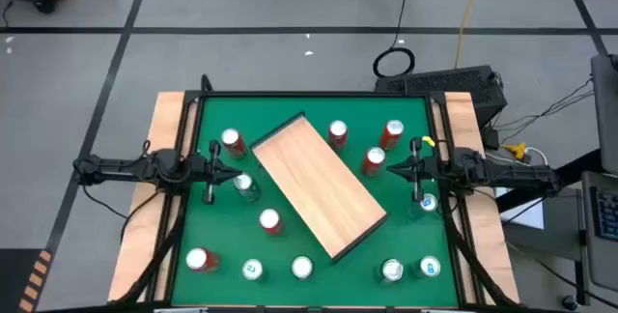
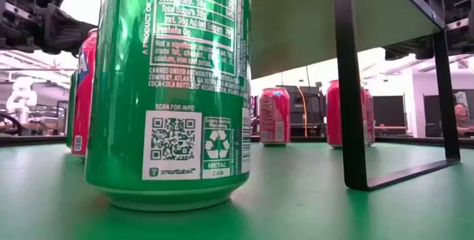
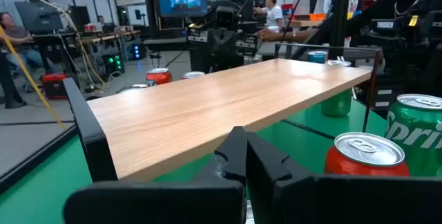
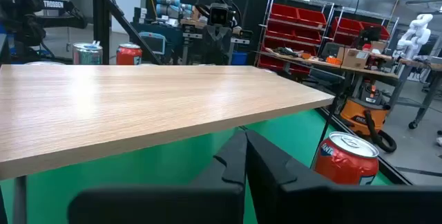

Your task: Place canned beverage on shelf

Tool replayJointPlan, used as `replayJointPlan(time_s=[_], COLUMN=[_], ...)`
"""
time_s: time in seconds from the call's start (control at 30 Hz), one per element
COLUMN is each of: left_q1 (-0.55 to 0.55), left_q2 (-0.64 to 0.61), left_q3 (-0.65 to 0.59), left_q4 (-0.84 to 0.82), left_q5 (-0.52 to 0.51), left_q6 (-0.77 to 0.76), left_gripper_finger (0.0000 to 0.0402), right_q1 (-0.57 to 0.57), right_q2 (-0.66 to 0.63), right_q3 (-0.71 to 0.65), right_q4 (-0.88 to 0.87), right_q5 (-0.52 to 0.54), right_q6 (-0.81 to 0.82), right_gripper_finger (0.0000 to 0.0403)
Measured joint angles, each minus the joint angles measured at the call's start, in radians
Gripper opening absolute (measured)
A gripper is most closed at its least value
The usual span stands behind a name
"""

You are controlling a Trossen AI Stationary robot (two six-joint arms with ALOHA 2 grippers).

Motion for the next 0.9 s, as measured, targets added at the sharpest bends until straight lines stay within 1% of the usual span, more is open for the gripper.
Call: replayJointPlan(time_s=[0.9], left_q1=[0.000], left_q2=[0.000], left_q3=[0.000], left_q4=[0.000], left_q5=[0.000], left_q6=[0.000], left_gripper_finger=[0.0003], right_q1=[0.000], right_q2=[0.000], right_q3=[0.000], right_q4=[0.000], right_q5=[0.000], right_q6=[0.000], right_gripper_finger=[0.0000])
